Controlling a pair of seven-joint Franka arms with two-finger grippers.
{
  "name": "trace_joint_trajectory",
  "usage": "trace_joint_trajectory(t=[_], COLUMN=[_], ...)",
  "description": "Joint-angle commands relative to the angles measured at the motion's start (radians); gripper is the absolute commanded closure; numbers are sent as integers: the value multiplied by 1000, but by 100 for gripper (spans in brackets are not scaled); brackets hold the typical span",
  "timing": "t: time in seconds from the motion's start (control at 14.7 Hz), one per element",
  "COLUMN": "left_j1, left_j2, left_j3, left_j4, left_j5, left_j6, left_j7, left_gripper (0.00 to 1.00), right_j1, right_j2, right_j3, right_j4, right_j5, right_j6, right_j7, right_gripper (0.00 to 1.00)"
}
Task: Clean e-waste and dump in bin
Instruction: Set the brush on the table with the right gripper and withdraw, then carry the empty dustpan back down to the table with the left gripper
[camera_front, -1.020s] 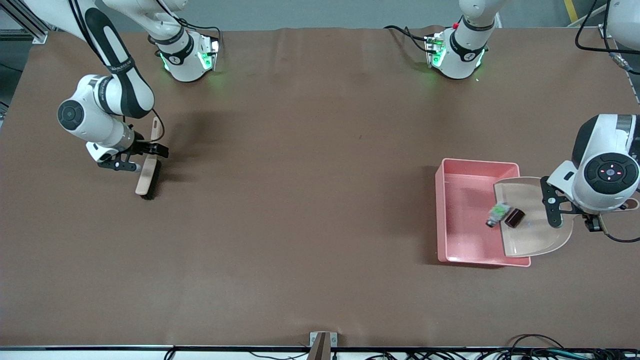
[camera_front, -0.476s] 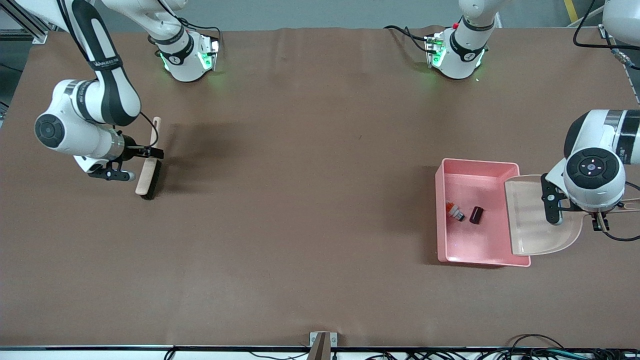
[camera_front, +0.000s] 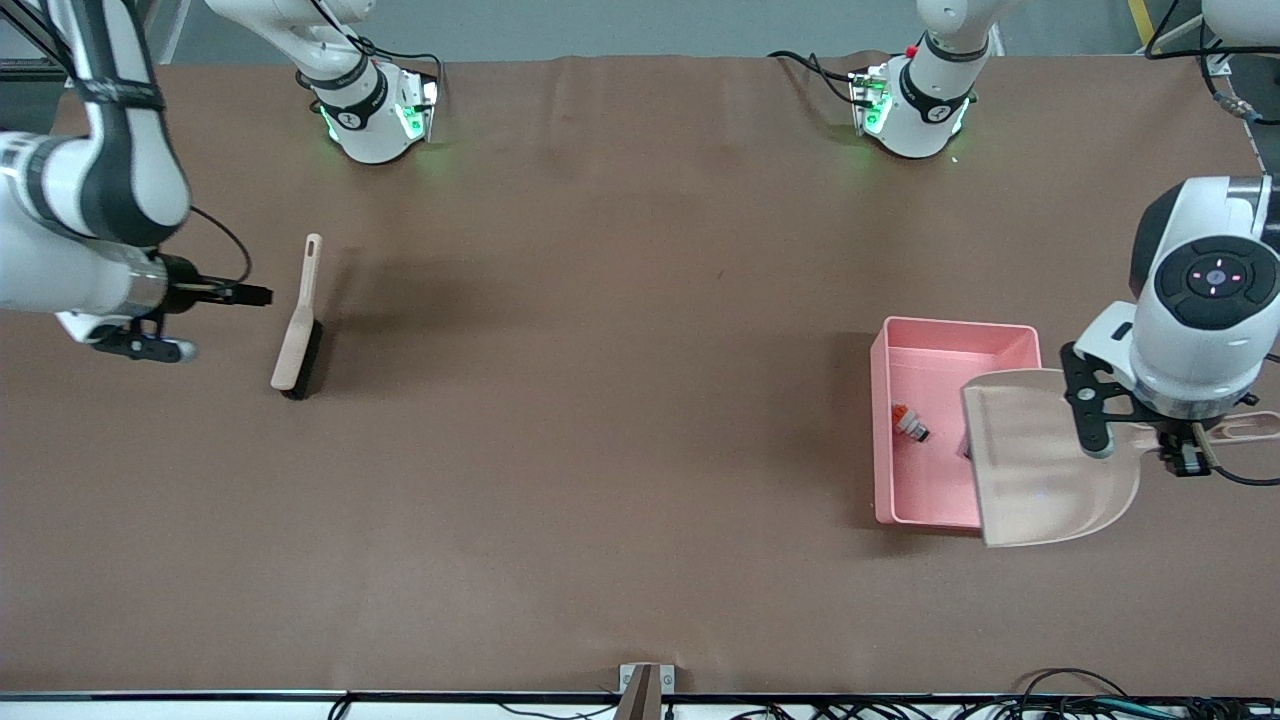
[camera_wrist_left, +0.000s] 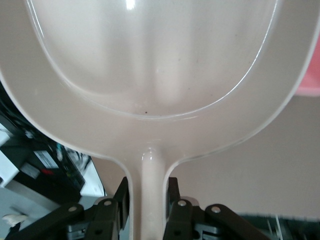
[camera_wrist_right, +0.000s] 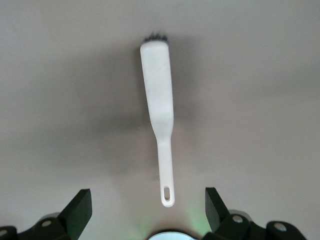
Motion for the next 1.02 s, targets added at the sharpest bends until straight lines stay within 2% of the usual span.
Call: trace_joint_trajectory(t=[0.0,0.2,0.34,0.54,0.75,0.95], left_j1=[-103,-230,-290,-382,-443,-471], left_j2=[31,112,190,273,347,393], left_j3=[0,0,1,6,6,7], left_j4=[28,68,114,127,125,122], left_j5=[-60,-86,-141,-147,-146,-137], left_j6=[-14,-12,-11,3,52,69], left_j7=[-118,-225,-281,-383,-395,-382], left_gripper=[97,97,97,98,98,97], right_j1=[-21,-22,-34,-44,-34,-15], right_j2=[-1,-6,-7,2,2,1], right_j3=[10,10,10,11,13,19], right_j4=[182,312,404,539,596,589], right_j5=[-25,-70,-72,-69,-56,-49], right_j6=[-128,-193,-216,-215,-207,-208], right_j7=[-1,2,2,-1,15,36], right_gripper=[0,0,0,0,0,0])
